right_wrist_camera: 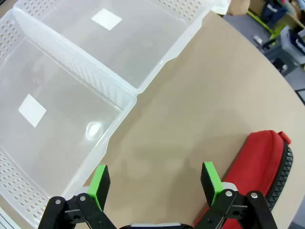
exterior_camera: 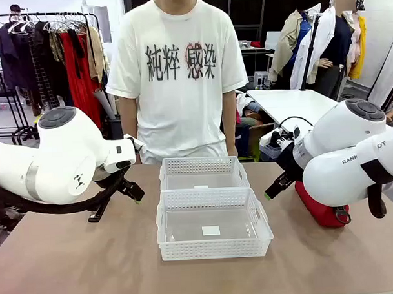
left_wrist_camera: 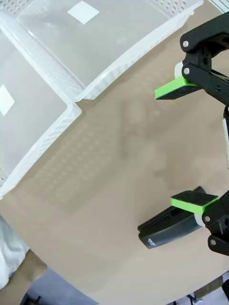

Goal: Distribute items into two baskets.
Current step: Pick up the Pencil pouch that the person points to.

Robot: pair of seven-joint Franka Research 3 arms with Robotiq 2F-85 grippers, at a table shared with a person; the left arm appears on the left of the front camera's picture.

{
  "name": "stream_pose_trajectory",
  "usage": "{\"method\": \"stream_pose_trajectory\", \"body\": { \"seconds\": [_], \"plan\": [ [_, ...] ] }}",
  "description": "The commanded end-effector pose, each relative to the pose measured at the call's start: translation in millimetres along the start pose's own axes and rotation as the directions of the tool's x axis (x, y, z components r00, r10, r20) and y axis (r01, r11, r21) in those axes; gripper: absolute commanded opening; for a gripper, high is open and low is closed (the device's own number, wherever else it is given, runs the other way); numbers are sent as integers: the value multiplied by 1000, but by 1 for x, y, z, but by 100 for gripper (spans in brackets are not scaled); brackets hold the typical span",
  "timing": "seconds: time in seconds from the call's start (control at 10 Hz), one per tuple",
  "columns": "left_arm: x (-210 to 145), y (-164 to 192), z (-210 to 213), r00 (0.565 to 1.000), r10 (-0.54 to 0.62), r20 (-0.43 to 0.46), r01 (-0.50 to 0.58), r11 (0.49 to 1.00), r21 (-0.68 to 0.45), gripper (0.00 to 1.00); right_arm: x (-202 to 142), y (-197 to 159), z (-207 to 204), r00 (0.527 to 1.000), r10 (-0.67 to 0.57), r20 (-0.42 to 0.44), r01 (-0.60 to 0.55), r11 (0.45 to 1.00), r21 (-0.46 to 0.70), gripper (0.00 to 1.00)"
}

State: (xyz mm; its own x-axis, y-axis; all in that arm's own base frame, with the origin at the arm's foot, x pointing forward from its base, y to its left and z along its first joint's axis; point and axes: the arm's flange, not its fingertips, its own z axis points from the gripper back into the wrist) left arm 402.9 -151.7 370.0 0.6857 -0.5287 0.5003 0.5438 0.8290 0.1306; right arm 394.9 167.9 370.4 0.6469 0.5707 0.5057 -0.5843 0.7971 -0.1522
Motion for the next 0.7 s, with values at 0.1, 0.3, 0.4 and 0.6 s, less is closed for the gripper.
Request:
{"method": "stream_pose_trajectory", "body": {
  "seconds": [0.1,0.3,0.4,0.6],
  "plan": [
    [0,0,0,1000,0,0,0,1000,0,100,0,0,0,1000,0,0,0,1000,0,100],
    [0,0,0,1000,0,0,0,1000,0,100,0,0,0,1000,0,0,0,1000,0,100],
    [0,0,0,1000,0,0,0,1000,0,100,0,0,0,1000,0,0,0,1000,0,100],
    [0,0,0,1000,0,0,0,1000,0,100,0,0,0,1000,0,0,0,1000,0,100]
  ]
}}
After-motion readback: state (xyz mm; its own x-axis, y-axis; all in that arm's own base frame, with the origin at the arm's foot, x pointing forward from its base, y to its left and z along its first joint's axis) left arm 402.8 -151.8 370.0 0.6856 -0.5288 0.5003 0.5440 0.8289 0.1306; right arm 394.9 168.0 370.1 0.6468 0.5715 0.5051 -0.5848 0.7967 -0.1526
